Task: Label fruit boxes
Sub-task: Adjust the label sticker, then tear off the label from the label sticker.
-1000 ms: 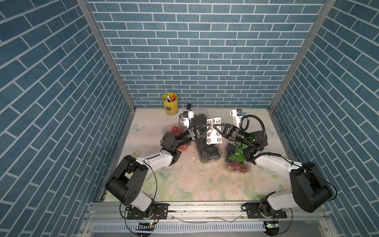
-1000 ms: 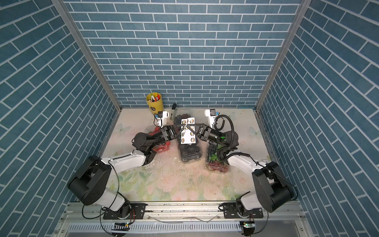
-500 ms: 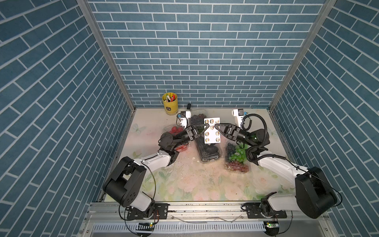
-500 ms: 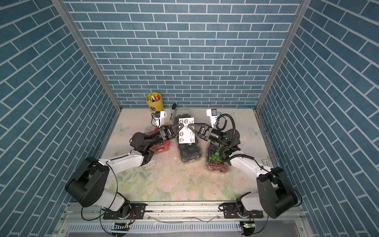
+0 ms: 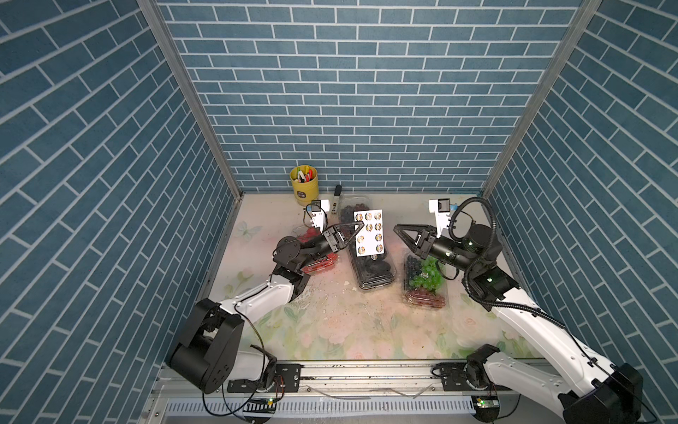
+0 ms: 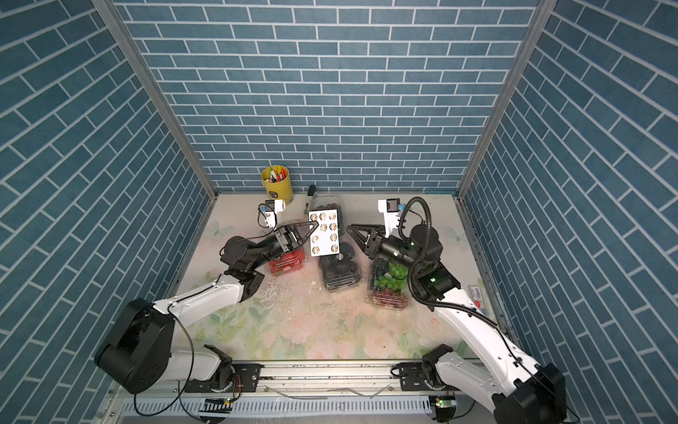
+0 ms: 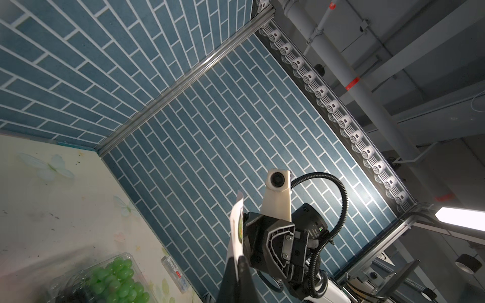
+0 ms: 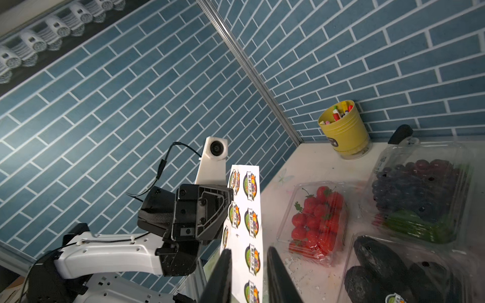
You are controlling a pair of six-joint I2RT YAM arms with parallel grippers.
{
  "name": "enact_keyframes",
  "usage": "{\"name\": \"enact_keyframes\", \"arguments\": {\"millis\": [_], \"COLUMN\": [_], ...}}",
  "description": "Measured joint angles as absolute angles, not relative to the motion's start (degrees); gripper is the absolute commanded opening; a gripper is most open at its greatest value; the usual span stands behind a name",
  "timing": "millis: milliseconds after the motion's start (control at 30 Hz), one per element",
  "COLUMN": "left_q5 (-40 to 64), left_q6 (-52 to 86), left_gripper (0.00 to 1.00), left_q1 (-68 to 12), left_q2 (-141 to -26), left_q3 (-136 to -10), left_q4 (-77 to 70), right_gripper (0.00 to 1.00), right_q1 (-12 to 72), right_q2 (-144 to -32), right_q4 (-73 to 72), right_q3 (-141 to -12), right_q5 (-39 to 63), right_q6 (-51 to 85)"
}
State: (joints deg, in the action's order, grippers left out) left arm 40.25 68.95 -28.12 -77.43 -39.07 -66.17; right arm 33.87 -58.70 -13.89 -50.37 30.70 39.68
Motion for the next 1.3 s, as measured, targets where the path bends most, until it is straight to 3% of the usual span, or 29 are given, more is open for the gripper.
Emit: {"name": "enact_keyframes", "arguments": {"millis": [167, 367, 1300], "left_q5": [38.74, 38.37, 38.37], "left_q6": [63.57, 60.82, 60.8], "left_gripper": [0.0, 0.0, 0.0], "left_q1": [-28.69, -29.06, -30.04], "left_q2": [-73.52, -72.14, -73.32], "left_q3": [-38.85, -38.85, -38.72], "left_q4": [-58.08, -54.43, -54.28], "right_gripper": [0.27, 0.28, 0.25], "right_q1": [39.16, 39.88, 42.44], "right_q2": [-61.19, -65.54, -71.4], "right_q4": [-7.79, -5.28, -3.33], "right_q3": [-54.76, -58.59, -62.33], "right_q5": [26.68, 25.26, 25.43], "right_q6": [35.24, 34.0, 33.93]}}
